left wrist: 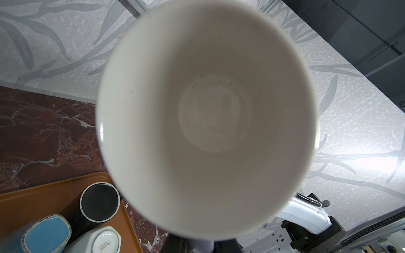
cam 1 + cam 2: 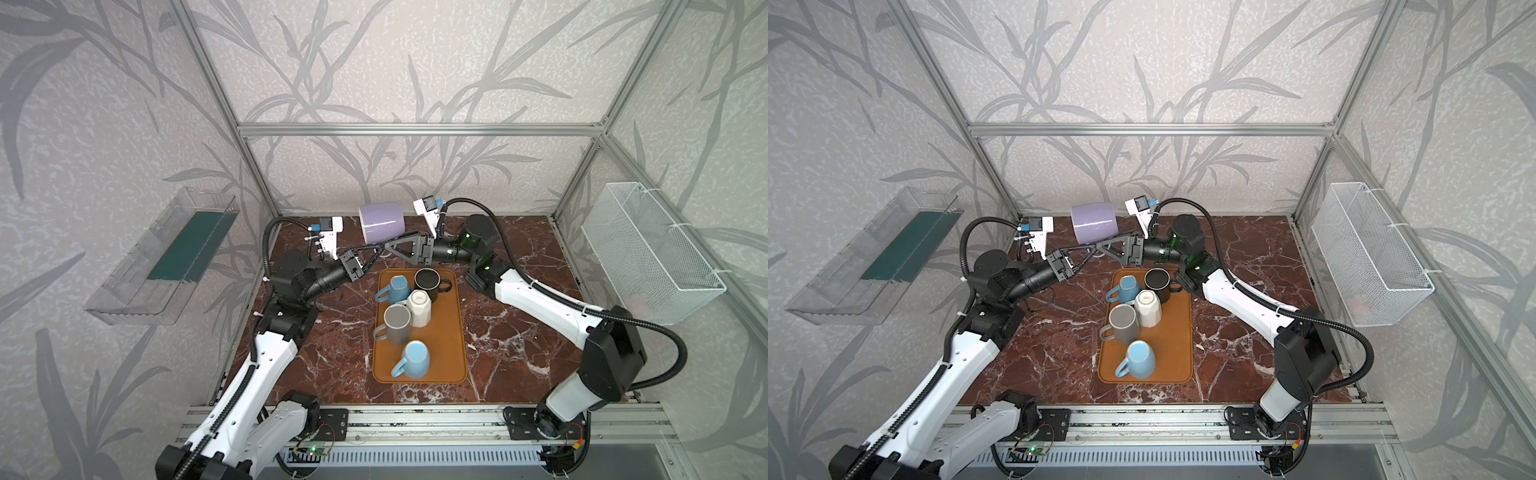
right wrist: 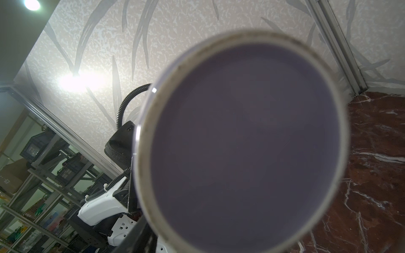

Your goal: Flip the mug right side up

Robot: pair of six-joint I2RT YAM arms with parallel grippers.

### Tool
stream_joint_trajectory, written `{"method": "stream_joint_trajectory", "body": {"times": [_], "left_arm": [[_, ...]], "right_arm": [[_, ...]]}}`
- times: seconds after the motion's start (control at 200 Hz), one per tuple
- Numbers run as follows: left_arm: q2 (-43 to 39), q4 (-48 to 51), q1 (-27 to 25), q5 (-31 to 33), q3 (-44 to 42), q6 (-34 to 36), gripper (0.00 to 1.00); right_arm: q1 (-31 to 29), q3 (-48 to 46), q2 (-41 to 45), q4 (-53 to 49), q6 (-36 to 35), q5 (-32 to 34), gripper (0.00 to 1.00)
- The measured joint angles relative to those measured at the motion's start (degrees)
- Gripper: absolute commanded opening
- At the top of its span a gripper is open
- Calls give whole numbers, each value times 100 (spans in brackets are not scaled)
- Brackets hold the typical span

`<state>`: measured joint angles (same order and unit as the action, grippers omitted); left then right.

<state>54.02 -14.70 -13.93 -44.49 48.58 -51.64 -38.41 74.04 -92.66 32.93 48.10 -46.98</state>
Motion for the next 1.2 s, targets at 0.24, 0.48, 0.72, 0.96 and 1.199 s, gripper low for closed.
{"method": "stream_joint_trajectory", "body": {"times": [0.24,0.48,0.72,0.96,1.199], "left_arm": [[-7,144,0,87,0,26,0],[-7,363,0,210,0,68,0],[-7,627,0,345,0,214,0],[-7,848,0,494,-24,363,0],[-4,1169,0,651,-146,588,0]], "right_arm": [[35,-70,0,-151,-81,81,58],[68,-221,-2,-195,-96,114,58],[105,-323,-2,-188,-92,153,58],[203,-636,-2,-125,13,177,58],[299,-809,15,-109,28,201,58]]}}
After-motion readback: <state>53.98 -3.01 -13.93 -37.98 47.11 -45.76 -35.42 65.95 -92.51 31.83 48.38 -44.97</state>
